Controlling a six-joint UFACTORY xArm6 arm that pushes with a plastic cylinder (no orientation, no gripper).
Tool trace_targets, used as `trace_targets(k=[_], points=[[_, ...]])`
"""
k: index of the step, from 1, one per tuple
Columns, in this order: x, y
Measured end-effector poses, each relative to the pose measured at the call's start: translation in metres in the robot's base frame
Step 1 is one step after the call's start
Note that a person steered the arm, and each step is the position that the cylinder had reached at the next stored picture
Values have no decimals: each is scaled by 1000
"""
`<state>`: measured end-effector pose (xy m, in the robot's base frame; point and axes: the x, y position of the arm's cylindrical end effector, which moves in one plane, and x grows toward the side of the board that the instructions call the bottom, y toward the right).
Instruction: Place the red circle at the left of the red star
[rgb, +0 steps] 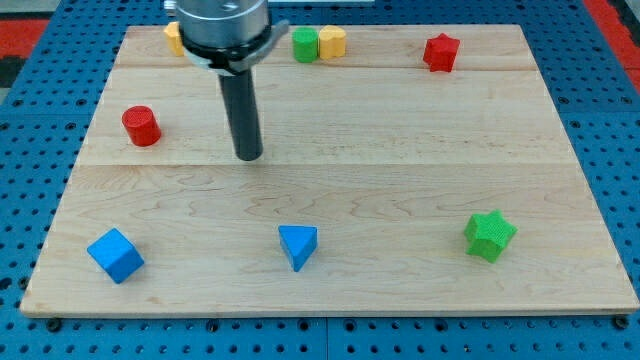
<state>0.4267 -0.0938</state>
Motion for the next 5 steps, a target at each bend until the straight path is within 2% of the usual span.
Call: trace_targets(k=[1,2,3,5], points=[[1,0],[22,-51],[21,-106],[-33,-112]])
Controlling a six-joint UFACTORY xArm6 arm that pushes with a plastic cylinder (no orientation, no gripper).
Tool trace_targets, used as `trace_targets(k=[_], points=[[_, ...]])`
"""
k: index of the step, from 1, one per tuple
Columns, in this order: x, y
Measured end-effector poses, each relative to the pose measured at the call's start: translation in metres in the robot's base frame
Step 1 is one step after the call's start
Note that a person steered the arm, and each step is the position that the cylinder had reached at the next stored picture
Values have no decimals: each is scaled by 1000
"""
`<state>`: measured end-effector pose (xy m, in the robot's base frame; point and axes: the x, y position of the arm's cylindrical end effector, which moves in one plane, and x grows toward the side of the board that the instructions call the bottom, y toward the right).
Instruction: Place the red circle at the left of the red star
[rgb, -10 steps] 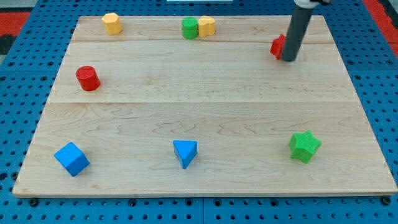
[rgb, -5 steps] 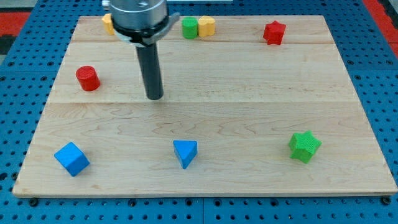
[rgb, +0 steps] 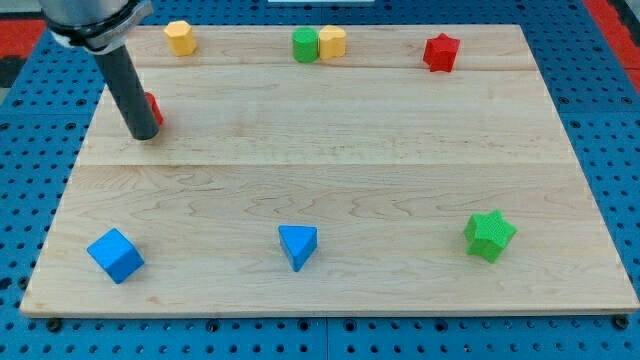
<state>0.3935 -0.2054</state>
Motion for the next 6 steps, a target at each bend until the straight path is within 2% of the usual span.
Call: trace_targets(k=[1,2,3,4,5,6], points=[[18,-25],[-1,-44],[-22,-31],[-28,9],[-7,68],[-11,-7]])
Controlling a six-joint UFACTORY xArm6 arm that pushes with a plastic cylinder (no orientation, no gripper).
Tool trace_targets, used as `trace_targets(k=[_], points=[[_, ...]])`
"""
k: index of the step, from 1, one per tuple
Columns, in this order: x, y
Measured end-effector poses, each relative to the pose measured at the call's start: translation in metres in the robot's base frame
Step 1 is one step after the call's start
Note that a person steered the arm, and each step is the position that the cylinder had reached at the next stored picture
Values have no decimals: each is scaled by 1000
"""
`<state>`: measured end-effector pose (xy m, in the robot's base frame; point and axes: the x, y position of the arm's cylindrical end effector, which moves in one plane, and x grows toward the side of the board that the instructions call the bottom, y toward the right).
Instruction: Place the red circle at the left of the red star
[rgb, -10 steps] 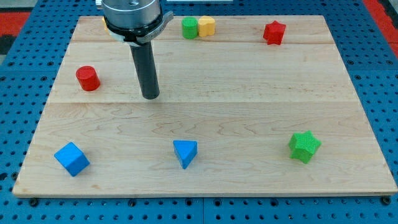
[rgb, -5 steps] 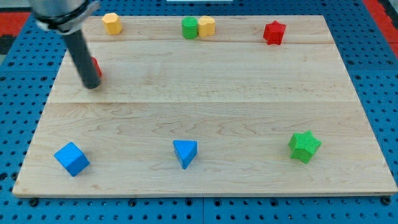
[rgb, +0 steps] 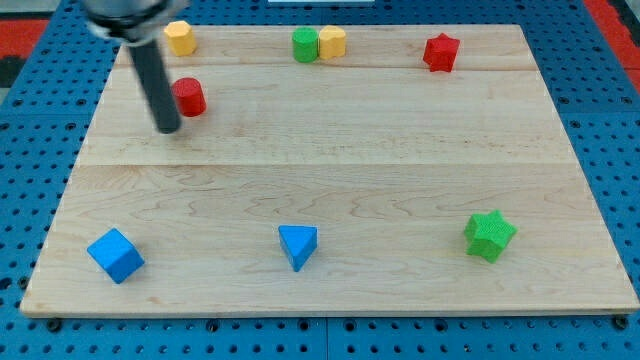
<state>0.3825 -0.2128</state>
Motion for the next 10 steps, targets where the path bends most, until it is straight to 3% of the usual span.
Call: trace_targets(k=[1,2,3,4,5,6,8,9,10], points=[[-23,-40],[-41,40],[-24,165],[-24,219],[-24,148],[-39,119],[-52,312],[-29,271],[-28,194]])
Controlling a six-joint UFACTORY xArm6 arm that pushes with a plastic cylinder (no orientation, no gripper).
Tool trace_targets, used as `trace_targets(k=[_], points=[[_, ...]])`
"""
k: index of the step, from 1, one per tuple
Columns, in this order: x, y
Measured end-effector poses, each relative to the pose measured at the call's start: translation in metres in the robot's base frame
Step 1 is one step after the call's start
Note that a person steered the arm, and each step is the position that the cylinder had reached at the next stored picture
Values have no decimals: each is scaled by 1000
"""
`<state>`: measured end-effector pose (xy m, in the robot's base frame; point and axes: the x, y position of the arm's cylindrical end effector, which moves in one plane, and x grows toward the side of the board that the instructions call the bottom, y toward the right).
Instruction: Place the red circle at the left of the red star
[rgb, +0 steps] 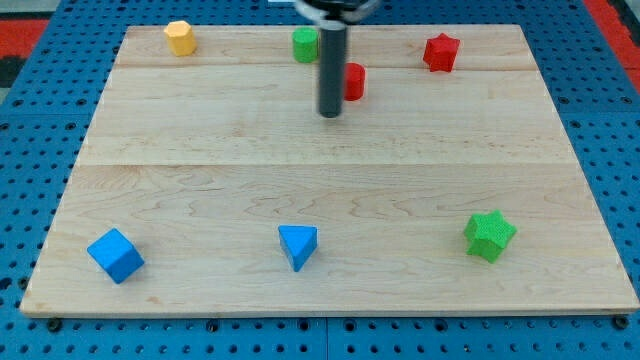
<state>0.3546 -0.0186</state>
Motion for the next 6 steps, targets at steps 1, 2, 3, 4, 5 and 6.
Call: trace_targets(k=[1,2,3,4,5,6], points=[[-25,18],[-48,98],[-39,73],[-52,76],[-59,86],[-59,105]])
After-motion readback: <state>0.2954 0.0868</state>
